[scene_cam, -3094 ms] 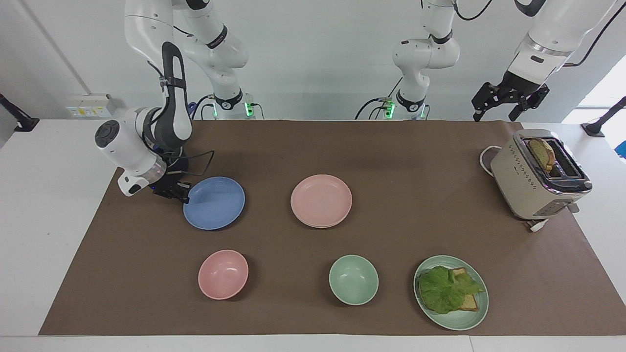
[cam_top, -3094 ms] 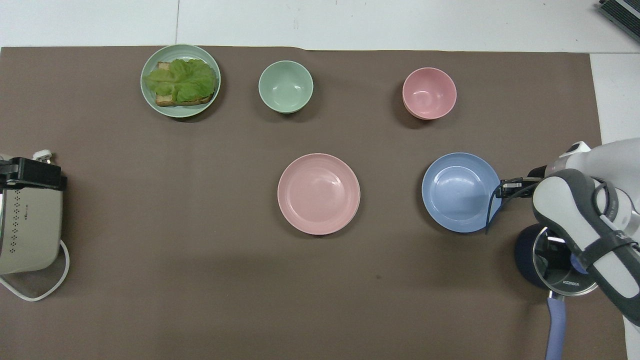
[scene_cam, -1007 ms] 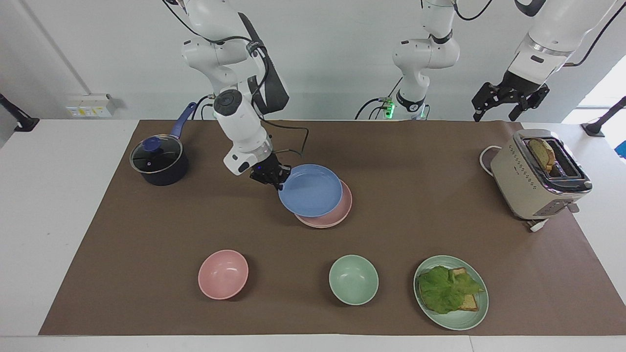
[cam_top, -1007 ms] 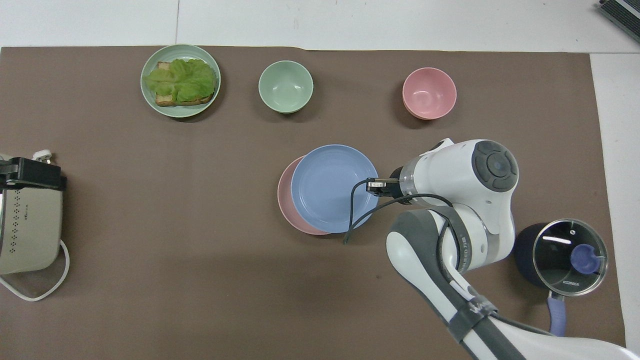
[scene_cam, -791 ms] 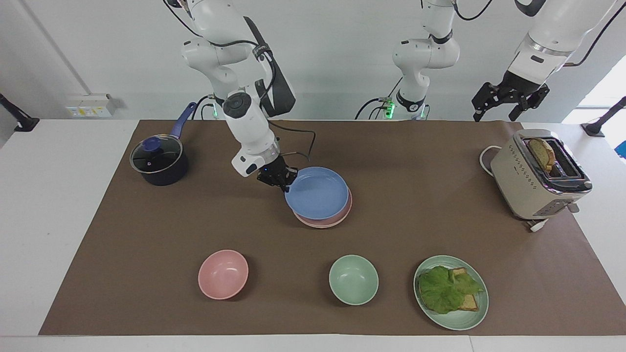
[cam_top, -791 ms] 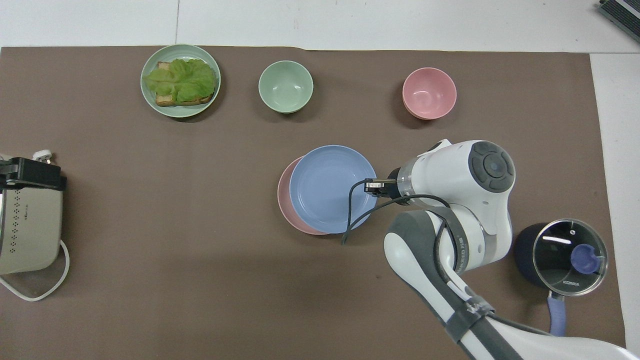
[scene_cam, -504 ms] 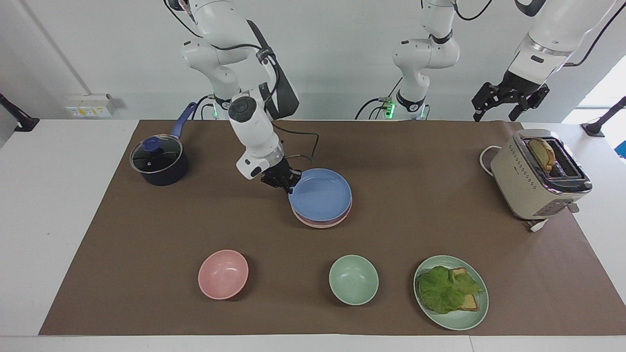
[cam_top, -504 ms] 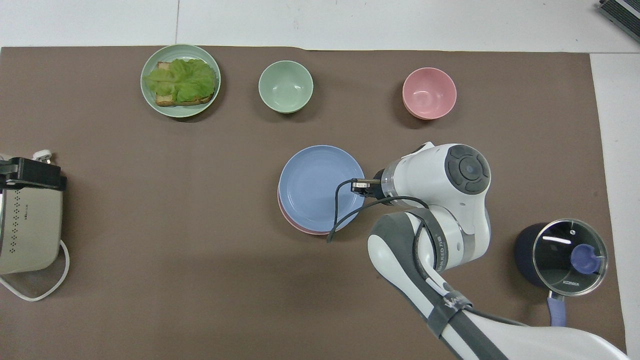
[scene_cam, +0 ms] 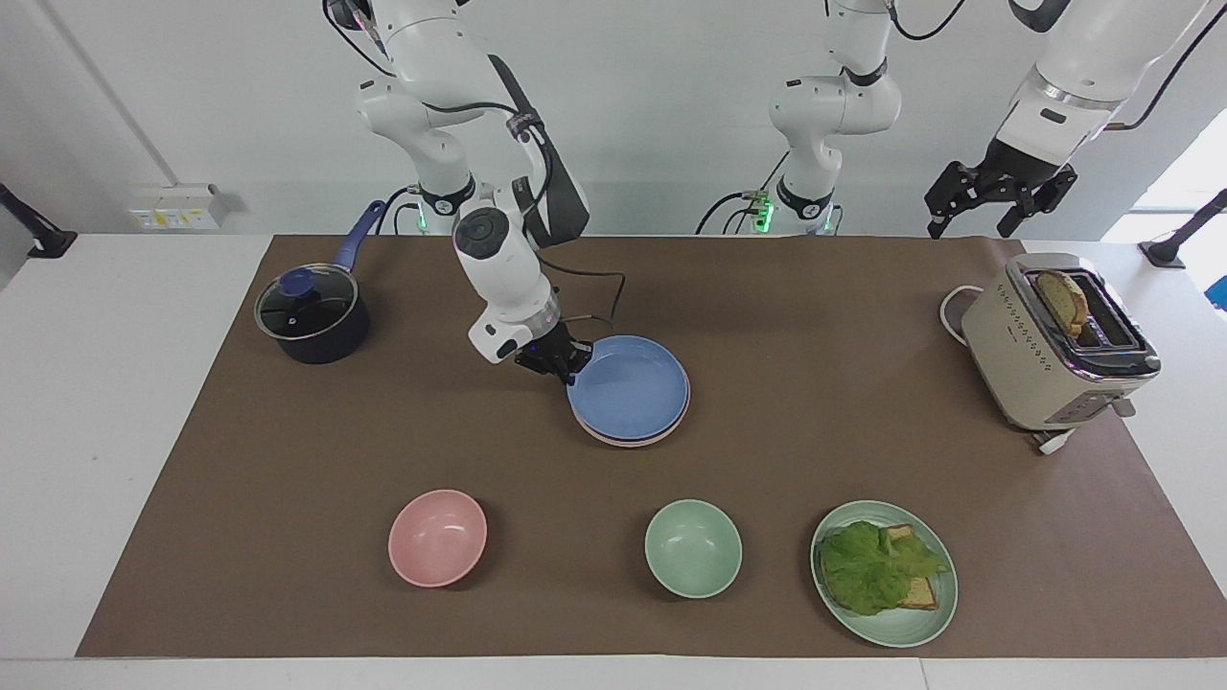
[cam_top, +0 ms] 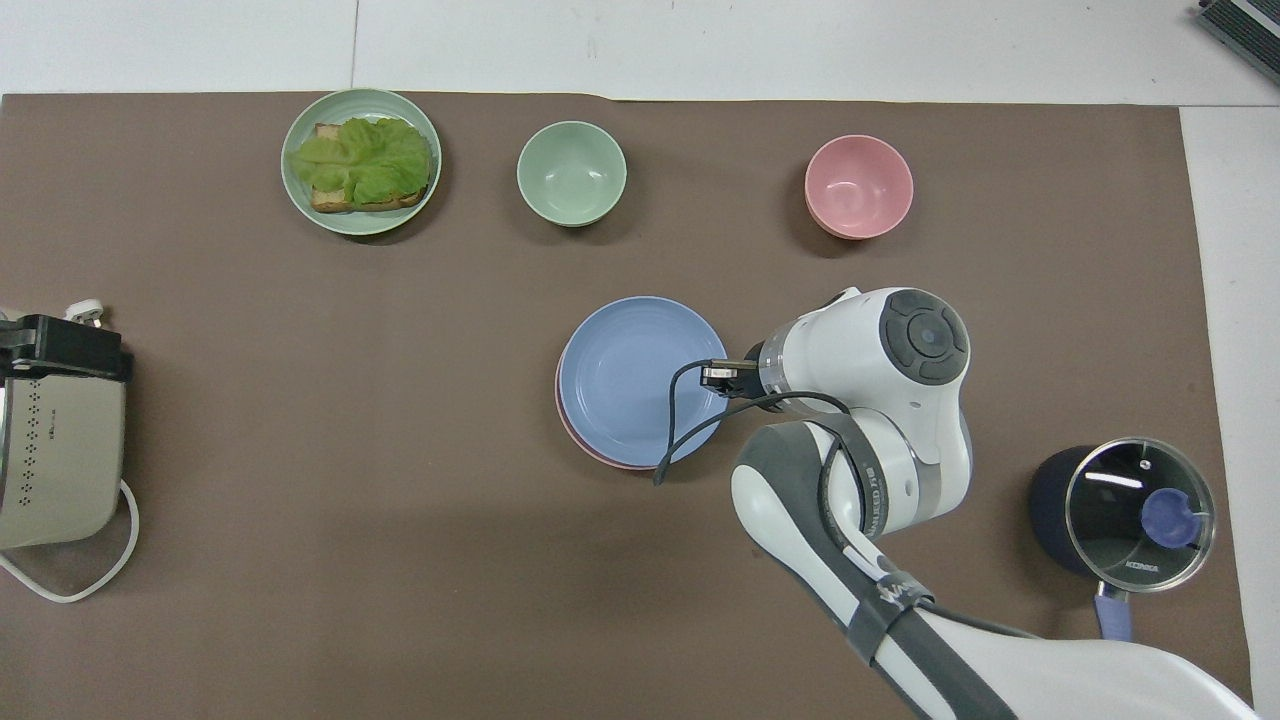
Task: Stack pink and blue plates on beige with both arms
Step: 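Open the right gripper and release the blue plate on the stack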
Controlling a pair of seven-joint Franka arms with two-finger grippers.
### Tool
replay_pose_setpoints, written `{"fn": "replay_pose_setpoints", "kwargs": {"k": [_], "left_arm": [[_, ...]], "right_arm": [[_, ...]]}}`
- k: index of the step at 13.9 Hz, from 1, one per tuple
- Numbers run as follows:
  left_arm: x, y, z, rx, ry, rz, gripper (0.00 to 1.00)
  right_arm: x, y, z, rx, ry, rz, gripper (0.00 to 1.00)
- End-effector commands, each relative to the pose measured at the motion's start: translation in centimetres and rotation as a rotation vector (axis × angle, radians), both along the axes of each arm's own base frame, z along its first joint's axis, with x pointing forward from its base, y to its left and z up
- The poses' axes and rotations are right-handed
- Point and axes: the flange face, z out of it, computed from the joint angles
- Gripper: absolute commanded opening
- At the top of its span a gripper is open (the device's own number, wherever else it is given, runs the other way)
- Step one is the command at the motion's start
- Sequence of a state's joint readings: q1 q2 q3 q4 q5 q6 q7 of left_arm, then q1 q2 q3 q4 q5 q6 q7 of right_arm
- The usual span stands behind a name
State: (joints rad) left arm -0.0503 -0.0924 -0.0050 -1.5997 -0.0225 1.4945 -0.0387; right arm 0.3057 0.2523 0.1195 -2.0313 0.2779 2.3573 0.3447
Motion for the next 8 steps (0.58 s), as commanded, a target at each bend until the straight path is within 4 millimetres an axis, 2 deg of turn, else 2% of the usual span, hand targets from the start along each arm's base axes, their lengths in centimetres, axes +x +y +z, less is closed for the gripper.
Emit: {"fn": "replay_pose_setpoints", "kwargs": {"k": [1, 5, 6, 7, 8], "left_arm": [[-0.46, 0.32, 0.60, 0.008, 0.005, 0.001, 1.00], [-0.46, 0.32, 0.60, 0.008, 0.005, 0.001, 1.00], [-0.46, 0.32, 0.60, 0.008, 0.005, 0.001, 1.00], [-0.46, 0.32, 0.60, 0.008, 0.005, 0.001, 1.00], [-0.46, 0.32, 0.60, 0.008, 0.005, 0.001, 1.00]], "right_arm": [[0.49, 0.32, -0.03, -0.006, -0.020, 0.025, 0.00], [0.64, 0.36, -0.66, -0.003, -0.016, 0.026, 0.00], [0.61, 0.44, -0.66, -0.003, -0.016, 0.028, 0.15], [0.63, 0.46, -0.60, -0.003, -0.016, 0.028, 0.38], [0.62, 0.46, -0.53, -0.005, -0.017, 0.030, 0.52]]}}
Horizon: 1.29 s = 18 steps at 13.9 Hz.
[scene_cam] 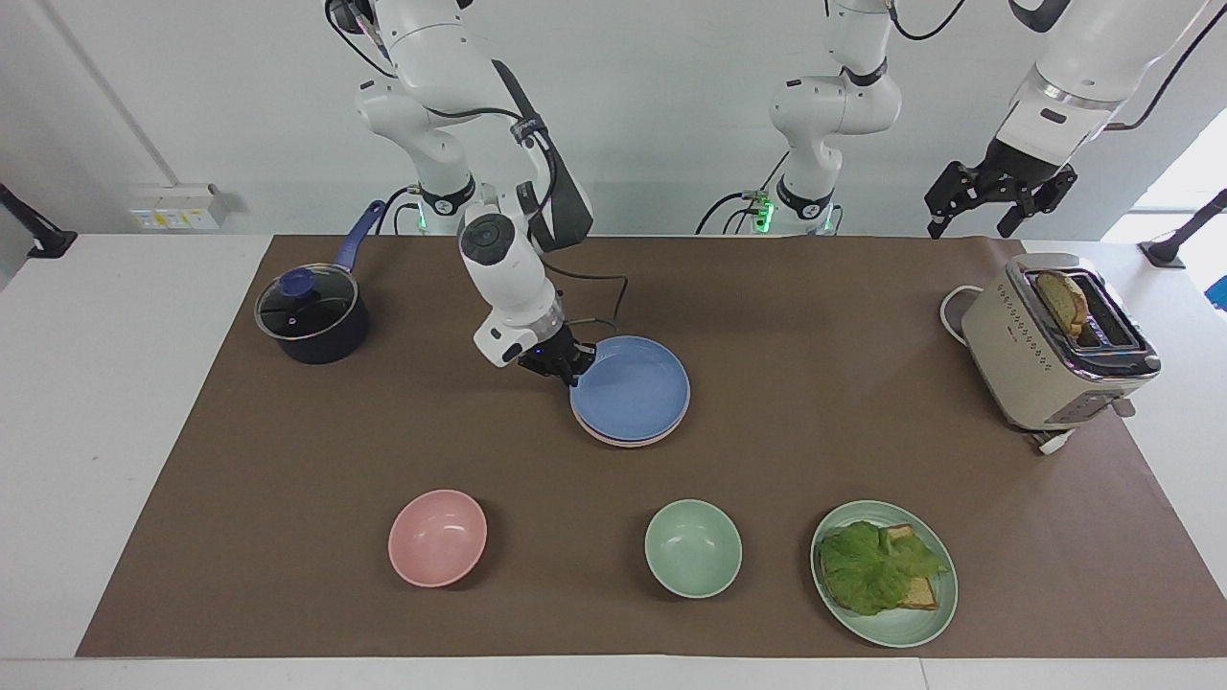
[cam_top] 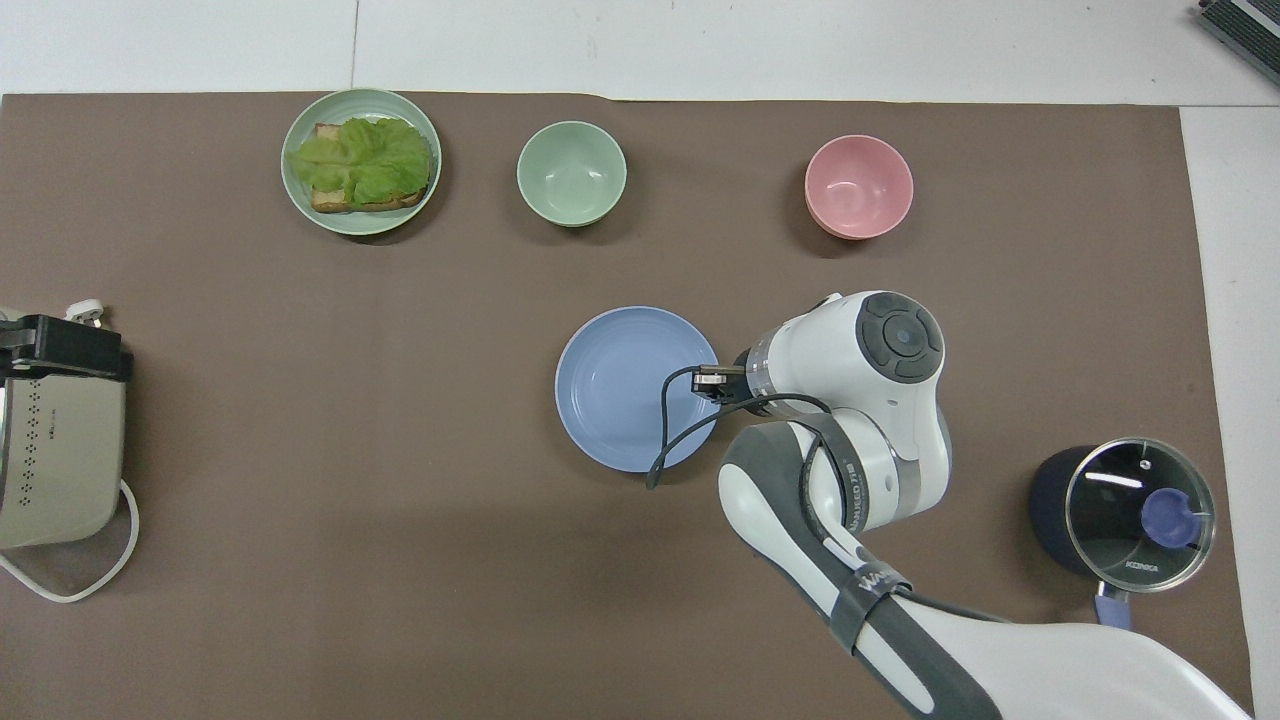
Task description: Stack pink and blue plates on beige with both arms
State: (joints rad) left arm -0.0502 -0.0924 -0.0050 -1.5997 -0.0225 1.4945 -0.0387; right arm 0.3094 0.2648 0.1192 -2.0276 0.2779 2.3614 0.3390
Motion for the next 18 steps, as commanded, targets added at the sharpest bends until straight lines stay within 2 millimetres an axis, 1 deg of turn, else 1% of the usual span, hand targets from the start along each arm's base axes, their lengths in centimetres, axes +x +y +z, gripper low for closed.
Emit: {"fn": "replay_pose_setpoints", "kwargs": {"k": [1, 2, 3, 4, 6, 7, 8, 11, 13, 14, 15, 16, 18], "left_arm": [[-0.5, 0.3, 0.6, 0.008, 0.005, 0.001, 1.00], [-0.5, 0.3, 0.6, 0.008, 0.005, 0.001, 1.00], [-0.5, 0.3, 0.6, 0.008, 0.005, 0.001, 1.00], [-0.5, 0.3, 0.6, 0.008, 0.005, 0.001, 1.00], [-0.5, 0.3, 0.6, 0.008, 0.005, 0.001, 1.00], [-0.5, 0.3, 0.6, 0.008, 0.005, 0.001, 1.00], [-0.5, 0.3, 0.6, 0.008, 0.005, 0.001, 1.00], [-0.5, 0.3, 0.6, 0.008, 0.005, 0.001, 1.00], [-0.5, 0.3, 0.6, 0.008, 0.005, 0.001, 1.00], [-0.5, 0.3, 0.6, 0.008, 0.005, 0.001, 1.00], [-0.5, 0.3, 0.6, 0.008, 0.005, 0.001, 1.00], [-0.5, 0.3, 0.6, 0.008, 0.005, 0.001, 1.00], [-0.5, 0.3, 0.6, 0.008, 0.005, 0.001, 1.00]], "right_arm": [[0.6, 0.1, 0.4, -0.005, -0.025, 0.024, 0.59], [0.6, 0.0, 0.8, -0.006, -0.027, 0.024, 0.69], [0.7, -0.4, 1.9, -0.003, -0.039, 0.019, 0.83], [0.7, -0.8, 3.1, 0.001, -0.052, 0.012, 1.00], [0.8, -2.7, 5.7, 0.001, -0.050, -0.016, 1.00], [0.7, -4.0, 7.1, -0.003, -0.048, -0.023, 1.00], [0.8, -6.0, 8.5, -0.014, -0.043, -0.040, 1.00], [-0.6, -9.7, 13.1, -0.127, -0.041, -0.008, 1.00], [-1.7, -13.9, 16.8, -0.159, -0.031, -0.017, 1.00], [-2.1, -16.0, 19.3, -0.164, -0.021, -0.003, 1.00], [-2.0, -18.2, 21.6, -0.167, 0.018, -0.011, 1.00], [-2.1, -19.8, 23.4, -0.178, 0.045, -0.012, 1.00], [-2.2, -21.1, 26.8, -0.266, 0.039, 0.008, 1.00]]}}
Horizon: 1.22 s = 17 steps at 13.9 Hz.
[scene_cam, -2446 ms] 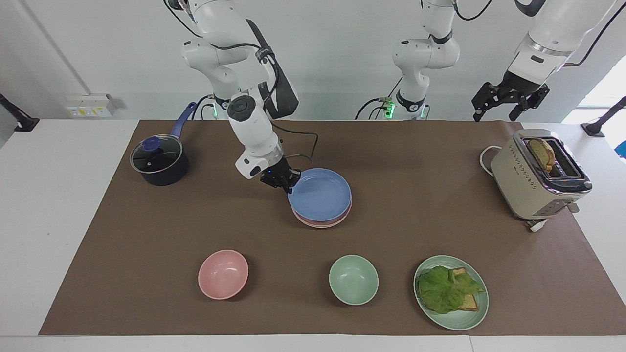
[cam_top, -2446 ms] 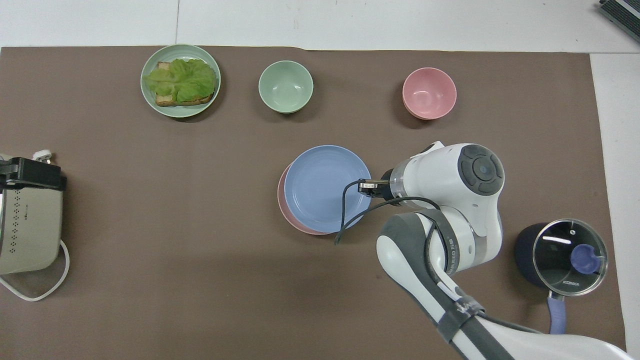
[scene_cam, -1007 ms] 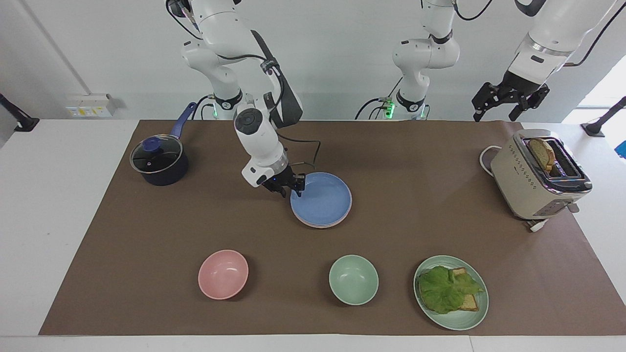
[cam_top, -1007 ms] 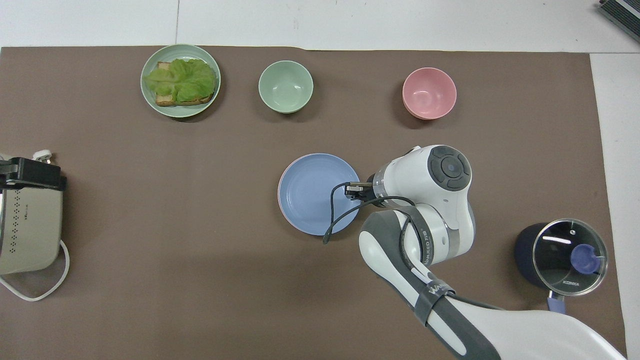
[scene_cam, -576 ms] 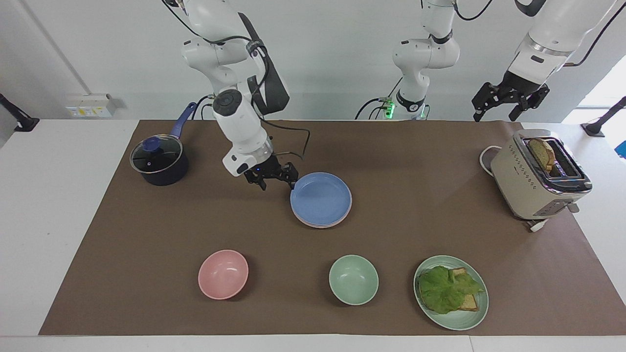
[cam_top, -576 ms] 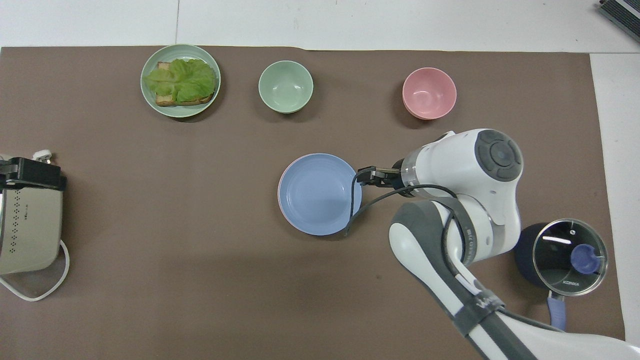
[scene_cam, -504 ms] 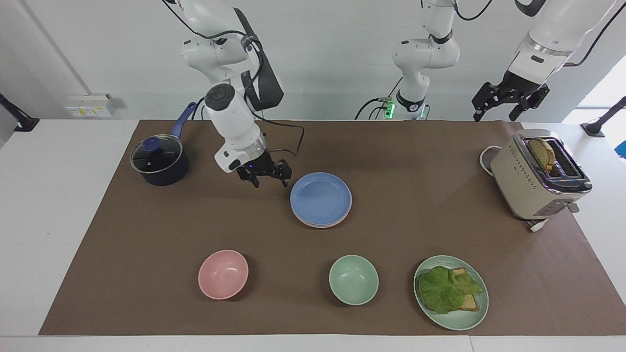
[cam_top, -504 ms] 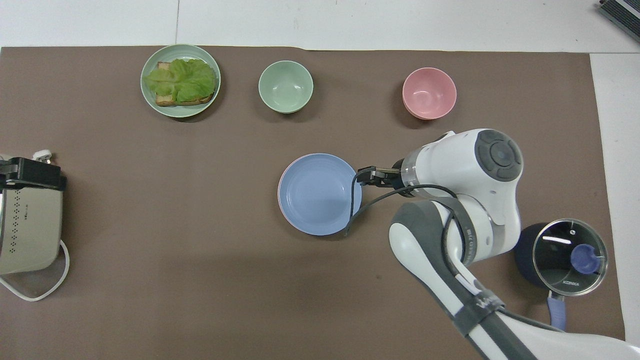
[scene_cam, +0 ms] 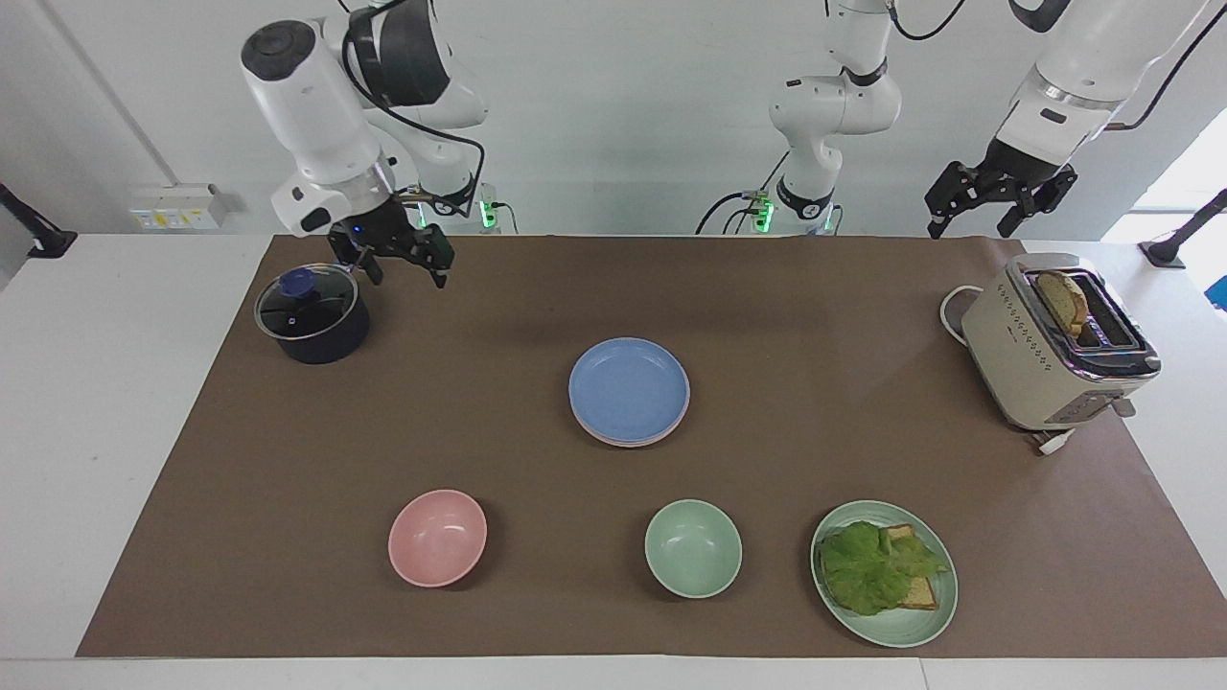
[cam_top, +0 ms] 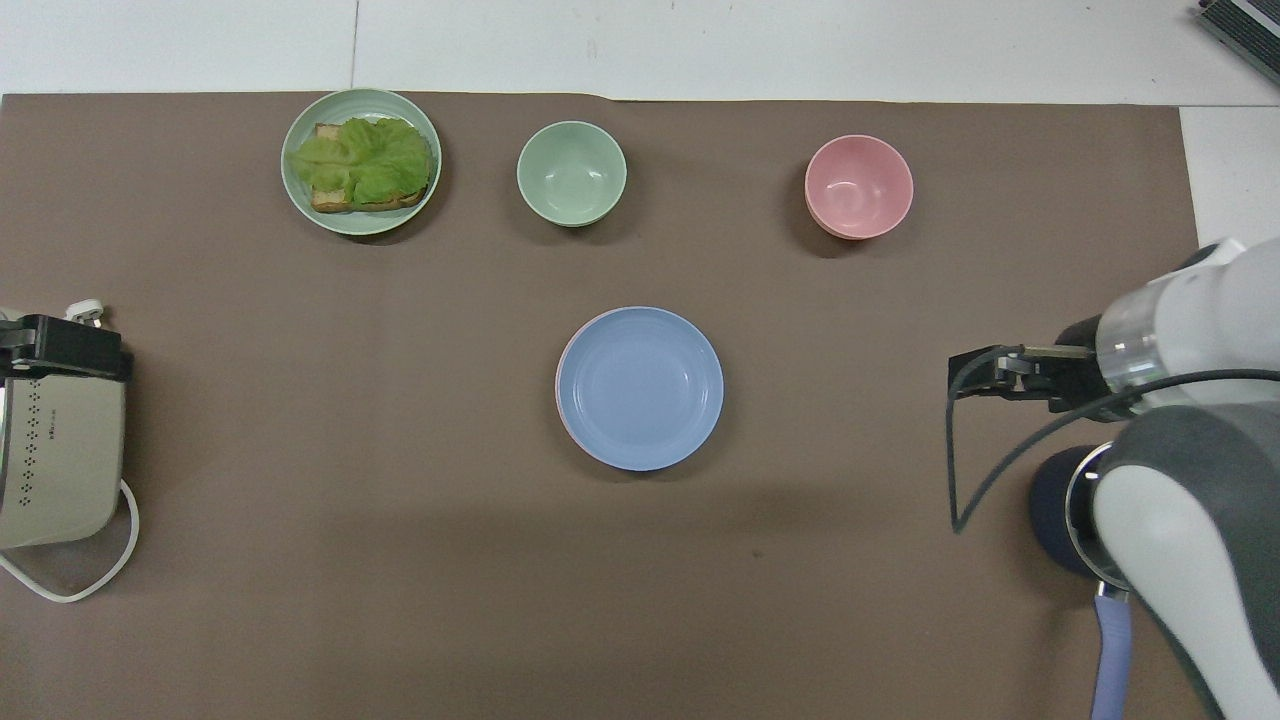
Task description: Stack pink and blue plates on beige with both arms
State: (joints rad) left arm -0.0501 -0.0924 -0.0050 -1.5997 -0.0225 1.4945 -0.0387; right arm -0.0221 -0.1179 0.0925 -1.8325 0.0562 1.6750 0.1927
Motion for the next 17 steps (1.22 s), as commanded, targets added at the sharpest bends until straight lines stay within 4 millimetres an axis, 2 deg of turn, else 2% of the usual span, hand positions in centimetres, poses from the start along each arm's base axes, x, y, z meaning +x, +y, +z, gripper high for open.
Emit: {"fn": "replay_pose_setpoints", "kwargs": {"k": [1, 3, 6, 8, 17], "left_arm": [[-0.5, 0.3, 0.6, 0.008, 0.005, 0.001, 1.00], [-0.5, 0.3, 0.6, 0.008, 0.005, 0.001, 1.00], [-0.5, 0.3, 0.6, 0.008, 0.005, 0.001, 1.00], [-0.5, 0.3, 0.6, 0.008, 0.005, 0.001, 1.00], [-0.5, 0.4, 0.5, 0.008, 0.023, -0.008, 1.00]], "right_arm": [[0.4, -0.8, 3.6, -0.082, 0.012, 0.024, 1.00], [0.4, -1.5, 6.7, -0.083, -0.003, 0.012, 1.00], [2.1, -2.5, 8.6, -0.069, 0.014, -0.008, 1.00], [2.6, -2.9, 8.5, -0.065, 0.009, -0.016, 1.00], [2.4, -3.0, 8.6, -0.068, -0.002, -0.020, 1.00]]}}
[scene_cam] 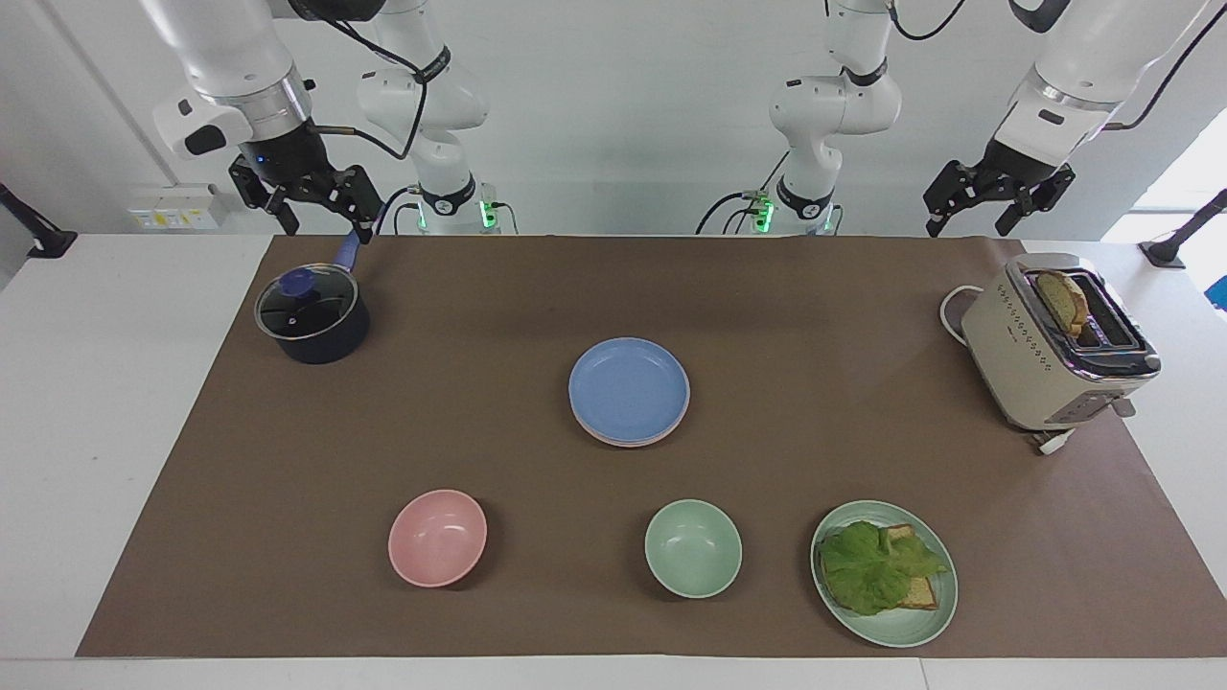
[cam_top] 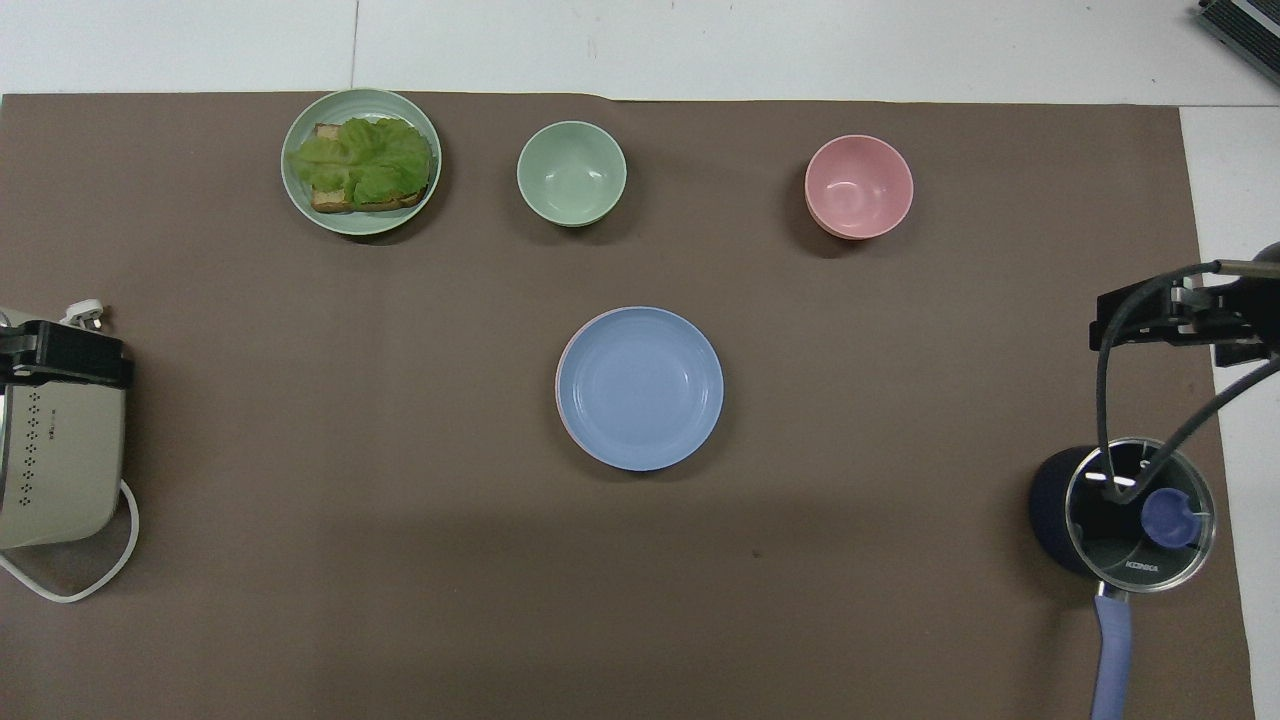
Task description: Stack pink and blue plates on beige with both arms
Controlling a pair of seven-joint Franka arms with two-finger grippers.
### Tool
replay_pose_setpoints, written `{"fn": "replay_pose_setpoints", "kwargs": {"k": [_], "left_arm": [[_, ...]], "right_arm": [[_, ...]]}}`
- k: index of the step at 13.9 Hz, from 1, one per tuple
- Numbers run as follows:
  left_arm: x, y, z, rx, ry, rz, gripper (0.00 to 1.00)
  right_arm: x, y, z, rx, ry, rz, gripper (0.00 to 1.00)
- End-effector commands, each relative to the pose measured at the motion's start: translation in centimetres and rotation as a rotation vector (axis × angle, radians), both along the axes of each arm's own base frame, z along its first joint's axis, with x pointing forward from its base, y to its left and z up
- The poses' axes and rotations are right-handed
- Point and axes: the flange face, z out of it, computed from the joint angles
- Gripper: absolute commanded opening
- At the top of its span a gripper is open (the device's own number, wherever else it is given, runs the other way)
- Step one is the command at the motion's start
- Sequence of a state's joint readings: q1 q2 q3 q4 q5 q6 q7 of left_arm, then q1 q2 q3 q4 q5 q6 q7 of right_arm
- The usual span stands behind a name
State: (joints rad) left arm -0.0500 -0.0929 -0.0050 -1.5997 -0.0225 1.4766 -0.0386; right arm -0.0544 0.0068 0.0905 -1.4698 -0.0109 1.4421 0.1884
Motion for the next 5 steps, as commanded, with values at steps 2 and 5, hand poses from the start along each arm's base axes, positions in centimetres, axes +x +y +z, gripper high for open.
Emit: {"fn": "replay_pose_setpoints", "kwargs": {"k": [2, 5], "left_arm": [[0.3, 0.4, -0.3, 0.010, 0.024, -0.006, 1.00], [1.1, 0.5, -1.0, 0.015, 0.039, -0.005, 1.00]], "right_arm": [[-0.1, -0.5, 0.1, -0.013, 0.010, -0.001, 1.00], [-0.2, -0.6, -0.1, -0.014, 0.014, -0.001, 1.00]]}}
